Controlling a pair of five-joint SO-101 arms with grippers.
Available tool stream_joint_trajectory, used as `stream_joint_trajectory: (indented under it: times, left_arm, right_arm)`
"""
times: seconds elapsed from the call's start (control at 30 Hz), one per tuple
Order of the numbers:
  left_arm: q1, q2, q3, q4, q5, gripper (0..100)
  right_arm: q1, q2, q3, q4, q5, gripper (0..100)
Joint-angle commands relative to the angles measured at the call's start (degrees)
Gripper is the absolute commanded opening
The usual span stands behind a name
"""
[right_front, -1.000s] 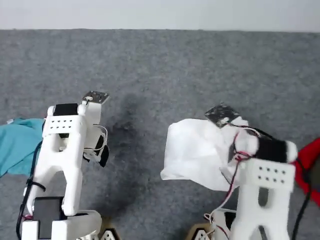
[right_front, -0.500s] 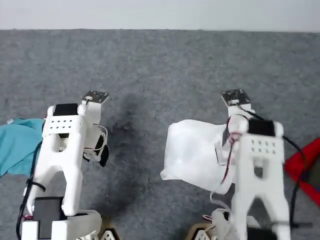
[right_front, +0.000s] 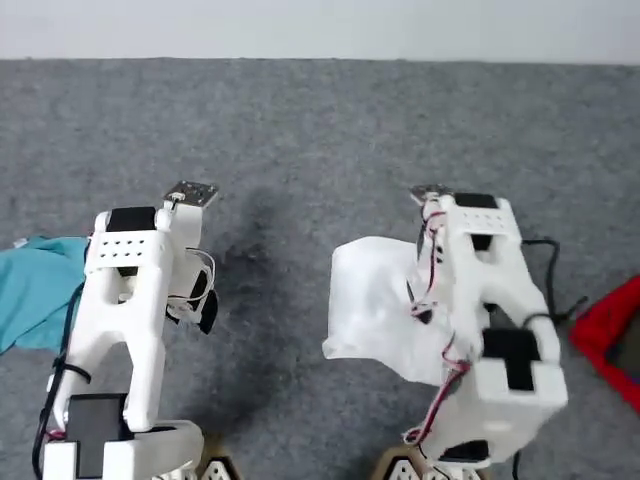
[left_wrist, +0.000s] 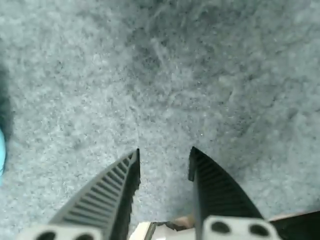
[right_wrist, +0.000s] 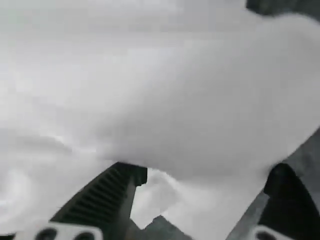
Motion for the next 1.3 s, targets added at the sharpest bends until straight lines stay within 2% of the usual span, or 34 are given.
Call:
stream_joint_trajectory:
  times: [0.0, 0.07, 0.2, 0.27, 0.43, 0.6, 0.73, 0.83, 0.97, 1.17, 1.27]
  left_arm:
    - [-0.09, -2.29, 0.57, -0.44, -0.26, 15]
    - [-0.09, -2.29, 2.24, -0.7, -0.44, 15]
    - [-0.18, -2.29, 4.79, -0.7, -0.53, 15]
    - [-0.35, -2.29, 5.05, -1.32, -0.53, 15]
    - [-0.18, -2.29, 5.05, -1.93, -0.53, 15]
    - [-0.35, -2.29, 5.14, -1.93, -0.53, 15]
    - [-0.53, -2.29, 5.14, -1.93, -0.53, 15]
    - [-0.53, -2.29, 6.2, -2.81, -0.53, 15]
    - [-0.53, -2.29, 10.42, -6.59, -0.53, 15]
    - [-0.62, -2.29, 14.64, -10.55, -0.62, 15]
    - [-0.62, -2.29, 14.81, -10.9, -0.62, 15]
  right_arm:
    - [-0.66, 6.29, -8.35, 2.07, 0.62, 33.2]
    - [-0.48, 10.42, -11.96, 4.26, 0.62, 25.3]
    - [-0.31, 17.8, -19.69, 8.92, 0.7, 0.0]
    - [-0.13, 20.35, -22.42, 12.26, 0.7, 4.2]
    - [-0.13, 21.76, -30.07, 19.21, 0.62, 0.9]
    - [1.19, 14.73, -37.45, 22.29, 0.18, 0.9]
    - [5.85, 5.32, -37.89, 22.29, 0.35, 0.9]
    - [11.82, -1.1, -37.89, 22.29, 0.62, 0.9]
    - [24.31, -8.22, -37.89, 22.29, 1.32, 0.9]
    - [45.23, -14.9, -38.24, 20.62, 12.57, 0.9]
    - [56.66, -15.25, -38.24, 12.7, 13.63, 0.9]
